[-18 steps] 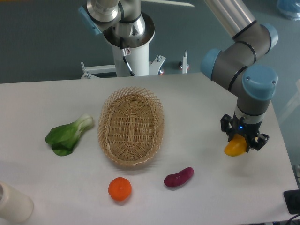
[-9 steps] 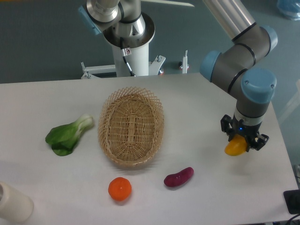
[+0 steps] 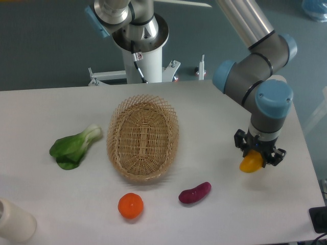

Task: Place the mango on the table

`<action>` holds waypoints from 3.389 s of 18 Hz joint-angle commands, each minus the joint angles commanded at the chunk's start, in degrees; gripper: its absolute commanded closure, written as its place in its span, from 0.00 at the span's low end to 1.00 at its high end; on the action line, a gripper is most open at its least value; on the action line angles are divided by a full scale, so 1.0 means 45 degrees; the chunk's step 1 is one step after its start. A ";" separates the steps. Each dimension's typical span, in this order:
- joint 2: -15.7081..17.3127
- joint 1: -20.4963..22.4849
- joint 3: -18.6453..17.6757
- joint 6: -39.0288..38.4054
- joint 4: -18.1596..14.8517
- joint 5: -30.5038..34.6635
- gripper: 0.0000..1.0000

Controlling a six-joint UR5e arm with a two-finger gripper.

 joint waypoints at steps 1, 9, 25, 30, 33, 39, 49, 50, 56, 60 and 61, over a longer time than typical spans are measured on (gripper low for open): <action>-0.0019 -0.0097 -0.0020 0.0058 -0.0038 0.0000 0.59; 0.0272 -0.0586 -0.1522 0.0079 -0.0078 0.0058 0.58; 0.0722 -0.1055 -0.1876 0.0059 0.0040 -0.0078 0.01; 0.0860 -0.0899 -0.1603 0.0059 0.0020 -0.0078 0.00; 0.0762 -0.0686 -0.1019 0.0059 -0.0019 -0.0078 0.00; 0.0723 0.0077 -0.0198 0.0098 -0.0544 -0.0468 0.00; 0.0058 0.1366 0.1776 0.2573 -0.2402 -0.1445 0.00; 0.0059 0.1444 0.1776 0.2926 -0.2402 -0.1426 0.00; 0.0117 0.1504 0.1796 0.3436 -0.2382 -0.1347 0.00; 0.0137 0.1445 0.1718 0.3438 -0.2363 -0.1328 0.00; 0.0137 0.1426 0.1660 0.3419 -0.2305 -0.1328 0.00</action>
